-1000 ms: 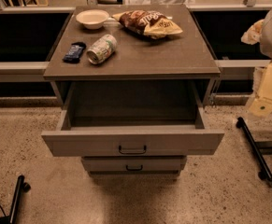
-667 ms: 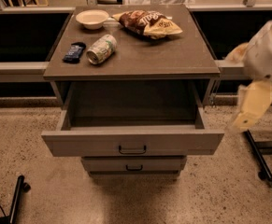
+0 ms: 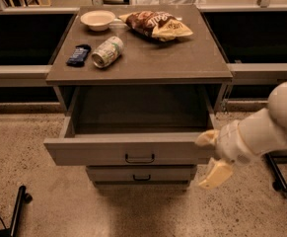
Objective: Close top drawer
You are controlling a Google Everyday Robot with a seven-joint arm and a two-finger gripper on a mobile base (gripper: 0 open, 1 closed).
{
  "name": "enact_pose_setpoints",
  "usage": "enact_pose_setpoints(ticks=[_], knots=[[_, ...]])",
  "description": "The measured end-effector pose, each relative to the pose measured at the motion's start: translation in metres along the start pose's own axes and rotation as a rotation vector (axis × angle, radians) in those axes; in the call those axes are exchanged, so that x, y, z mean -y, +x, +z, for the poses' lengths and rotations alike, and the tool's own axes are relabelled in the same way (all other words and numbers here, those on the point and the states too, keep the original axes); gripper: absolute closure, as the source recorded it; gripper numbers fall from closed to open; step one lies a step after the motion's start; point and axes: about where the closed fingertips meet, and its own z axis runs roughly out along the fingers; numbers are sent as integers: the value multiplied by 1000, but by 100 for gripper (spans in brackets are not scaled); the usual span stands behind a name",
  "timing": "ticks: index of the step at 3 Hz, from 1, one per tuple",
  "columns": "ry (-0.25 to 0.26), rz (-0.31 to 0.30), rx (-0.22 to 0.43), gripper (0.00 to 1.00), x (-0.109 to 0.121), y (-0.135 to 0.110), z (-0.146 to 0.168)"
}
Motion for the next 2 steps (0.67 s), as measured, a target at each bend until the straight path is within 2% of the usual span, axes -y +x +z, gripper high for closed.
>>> enact_pose_setpoints(ticks=[1,2], knots=[[-26,-17,42,48,-15,13,47],[-26,-23,47,79,-16,13,53]])
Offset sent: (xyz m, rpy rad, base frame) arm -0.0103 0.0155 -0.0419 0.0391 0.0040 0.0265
